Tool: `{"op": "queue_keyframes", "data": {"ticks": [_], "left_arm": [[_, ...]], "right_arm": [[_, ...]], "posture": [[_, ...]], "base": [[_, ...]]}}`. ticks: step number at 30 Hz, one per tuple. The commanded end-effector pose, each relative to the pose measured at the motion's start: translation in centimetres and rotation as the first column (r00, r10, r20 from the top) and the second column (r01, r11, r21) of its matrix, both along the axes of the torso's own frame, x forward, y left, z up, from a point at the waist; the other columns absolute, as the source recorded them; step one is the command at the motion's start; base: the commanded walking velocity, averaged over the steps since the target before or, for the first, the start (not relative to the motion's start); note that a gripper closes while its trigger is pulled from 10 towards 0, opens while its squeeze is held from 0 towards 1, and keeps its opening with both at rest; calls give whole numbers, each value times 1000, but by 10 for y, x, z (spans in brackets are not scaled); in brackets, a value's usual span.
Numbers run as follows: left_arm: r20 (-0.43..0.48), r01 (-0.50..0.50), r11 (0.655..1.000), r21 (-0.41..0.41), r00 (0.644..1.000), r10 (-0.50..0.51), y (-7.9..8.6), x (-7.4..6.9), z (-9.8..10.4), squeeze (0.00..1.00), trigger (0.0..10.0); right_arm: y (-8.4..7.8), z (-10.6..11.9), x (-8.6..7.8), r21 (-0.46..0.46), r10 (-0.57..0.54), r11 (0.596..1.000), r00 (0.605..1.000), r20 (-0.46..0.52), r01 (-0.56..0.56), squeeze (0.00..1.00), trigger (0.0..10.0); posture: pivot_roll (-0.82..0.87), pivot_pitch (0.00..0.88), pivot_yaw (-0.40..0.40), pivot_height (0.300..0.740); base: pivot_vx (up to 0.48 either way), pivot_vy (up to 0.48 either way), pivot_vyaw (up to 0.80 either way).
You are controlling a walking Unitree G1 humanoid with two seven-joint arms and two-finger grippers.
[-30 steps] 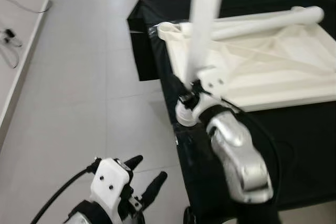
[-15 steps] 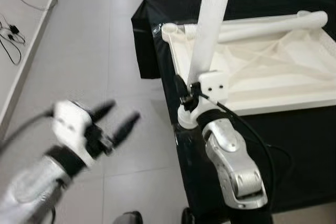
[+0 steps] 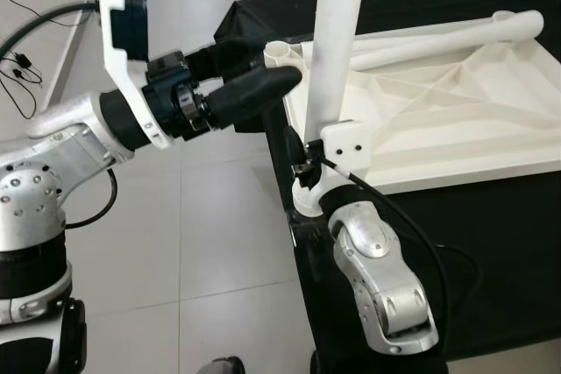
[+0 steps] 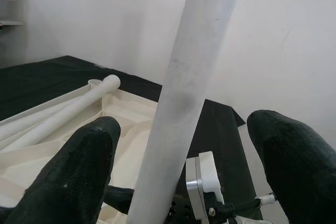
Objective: Building children table
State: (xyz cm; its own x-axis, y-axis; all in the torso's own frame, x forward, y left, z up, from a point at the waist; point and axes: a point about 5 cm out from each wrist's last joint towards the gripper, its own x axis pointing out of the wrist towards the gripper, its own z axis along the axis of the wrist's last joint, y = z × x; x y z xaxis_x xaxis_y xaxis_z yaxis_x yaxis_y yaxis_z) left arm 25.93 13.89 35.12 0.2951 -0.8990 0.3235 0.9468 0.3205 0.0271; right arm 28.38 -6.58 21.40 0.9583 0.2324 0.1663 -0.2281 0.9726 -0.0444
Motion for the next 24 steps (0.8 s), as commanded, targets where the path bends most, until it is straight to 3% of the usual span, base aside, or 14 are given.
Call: {"op": "queue_keyframes", "data": {"ticks": [1,2,5,6,8,10,14,16,17,18,19,20,24], "left_arm": [[22,64,995,71,998,-66,-9,8,9,1000,10000],[41,102,987,127,993,-108,-23,24,22,0,10000],[73,117,970,215,988,-135,-42,45,36,0,10000],[73,117,970,215,988,-135,-42,45,36,0,10000],[113,87,962,258,986,-120,-55,61,37,0,10000],[137,82,953,291,982,-126,-64,67,36,0,10000],[137,82,953,291,982,-126,-64,67,36,0,10000],[146,120,940,319,974,-174,-83,69,34,0,10000],[146,120,940,319,974,-174,-83,69,34,0,10000],[143,144,935,325,969,-199,-90,67,34,0,6353],[143,144,935,325,969,-199,-90,67,34,0,6353],[139,164,932,322,966,-218,-94,64,35,0,0],[135,191,929,317,960,-243,-98,62,40,0,0]], "right_arm": [[5,-35,1,17,21,1000,982,-186,-19,0,10000],[8,-34,0,24,28,999,983,-180,-24,0,10000],[11,-32,-1,35,37,999,984,-173,-31,0,10000],[11,-32,-1,35,37,999,984,-173,-31,0,10000],[13,-32,-2,41,47,998,984,-170,-41,0,10000],[14,-32,-2,45,52,998,984,-170,-45,0,10000],[14,-32,-2,45,52,998,984,-170,-45,0,10000],[15,-33,-2,51,59,997,983,-171,-51,0,10000],[15,-33,-2,51,59,997,983,-171,-51,0,10000],[16,-33,-2,53,60,997,983,-172,-52,0,10000],[16,-33,-2,53,60,997,983,-172,-52,0,10000],[16,-33,-2,54,62,997,983,-172,-53,0,10000],[16,-34,-2,55,63,997,983,-173,-54,0,10000]], "posture": [[94,225,61,740],[89,223,72,740],[84,221,74,740],[84,221,74,740],[79,217,79,740],[78,215,83,740],[78,215,83,740],[77,209,89,740],[77,209,89,740],[75,209,90,740],[75,209,90,740],[74,208,91,740],[75,205,87,740]], "base": [[0,0,0],[0,0,0],[0,0,0],[0,0,0],[0,0,0],[0,0,0],[0,0,0],[0,0,0],[0,0,0],[0,0,0],[0,0,0],[0,0,0],[0,0,0]]}}
